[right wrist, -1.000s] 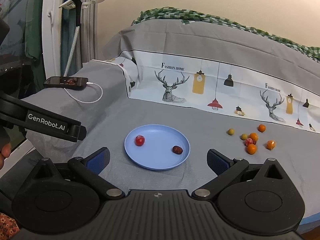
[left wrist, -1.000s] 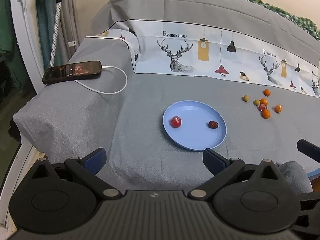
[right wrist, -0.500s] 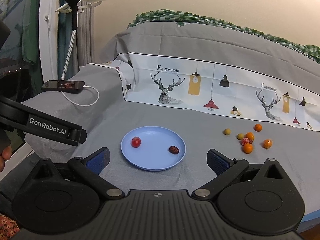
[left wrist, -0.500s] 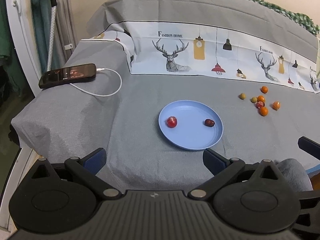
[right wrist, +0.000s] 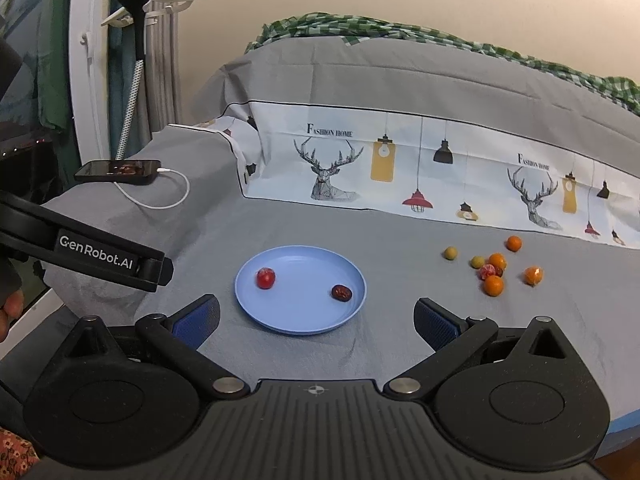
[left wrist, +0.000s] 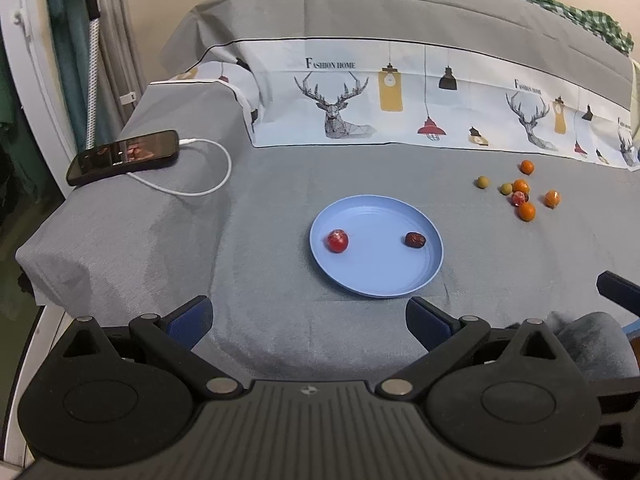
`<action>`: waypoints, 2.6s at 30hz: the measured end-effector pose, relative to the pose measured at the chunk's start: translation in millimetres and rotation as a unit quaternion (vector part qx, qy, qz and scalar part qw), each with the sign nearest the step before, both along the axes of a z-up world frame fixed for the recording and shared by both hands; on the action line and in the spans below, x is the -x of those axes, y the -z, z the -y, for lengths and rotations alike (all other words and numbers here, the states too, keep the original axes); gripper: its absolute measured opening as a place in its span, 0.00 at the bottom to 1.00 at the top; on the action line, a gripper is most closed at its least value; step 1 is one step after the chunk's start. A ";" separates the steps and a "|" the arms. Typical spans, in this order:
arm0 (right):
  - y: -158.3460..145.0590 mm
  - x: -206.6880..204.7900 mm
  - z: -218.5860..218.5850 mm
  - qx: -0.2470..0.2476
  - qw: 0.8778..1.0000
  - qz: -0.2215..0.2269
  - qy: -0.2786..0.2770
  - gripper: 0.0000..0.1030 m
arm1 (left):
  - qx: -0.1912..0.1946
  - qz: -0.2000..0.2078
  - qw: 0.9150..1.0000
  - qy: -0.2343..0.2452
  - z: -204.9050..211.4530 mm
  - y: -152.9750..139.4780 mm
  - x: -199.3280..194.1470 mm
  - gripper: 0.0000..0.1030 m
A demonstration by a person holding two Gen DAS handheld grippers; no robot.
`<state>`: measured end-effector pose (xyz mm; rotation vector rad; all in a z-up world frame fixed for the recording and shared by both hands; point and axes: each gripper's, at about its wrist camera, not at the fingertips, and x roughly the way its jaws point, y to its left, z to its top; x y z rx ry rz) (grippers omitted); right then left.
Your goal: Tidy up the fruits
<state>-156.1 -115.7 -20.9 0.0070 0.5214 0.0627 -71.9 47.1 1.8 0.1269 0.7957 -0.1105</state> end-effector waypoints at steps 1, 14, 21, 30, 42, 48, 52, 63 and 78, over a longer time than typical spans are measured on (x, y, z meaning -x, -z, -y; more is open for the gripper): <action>0.5 -0.5 1.4 -0.001 1.000 0.001 0.003 0.99 | -0.002 -0.001 1.000 0.002 1.1 1.1 -0.7 1.00; 37.1 -41.2 49.9 -0.086 0.992 -0.067 0.056 0.99 | -0.030 -0.051 0.998 -0.019 22.2 20.2 -61.7 1.00; 56.5 -71.2 112.9 -0.105 0.977 -0.069 0.172 0.99 | -0.020 -0.049 0.999 0.003 77.2 17.9 -123.4 1.00; 85.4 -138.6 233.9 -0.089 0.946 -0.050 0.307 0.99 | -0.040 -0.038 0.993 0.100 204.7 44.1 -212.4 1.00; 168.1 -257.2 353.5 -0.065 0.932 -0.104 0.340 0.99 | -0.070 -0.057 0.977 0.191 343.5 153.5 -328.7 1.00; 202.5 -296.2 366.9 -0.060 0.941 -0.119 0.312 0.99 | -0.091 -0.095 0.970 0.203 367.8 204.1 -368.6 1.00; 218.8 -311.5 365.1 -0.018 0.947 -0.111 0.302 0.99 | -0.053 -0.112 0.970 0.208 368.7 206.0 -385.6 1.00; 199.4 -301.0 375.0 -0.050 0.946 -0.118 0.298 0.38 | -0.039 -0.081 0.966 0.242 352.9 174.8 -355.3 0.26; 82.4 -170.3 309.7 -0.113 0.947 -0.024 0.299 0.38 | -0.004 -0.073 0.987 0.143 219.0 50.1 -246.7 0.26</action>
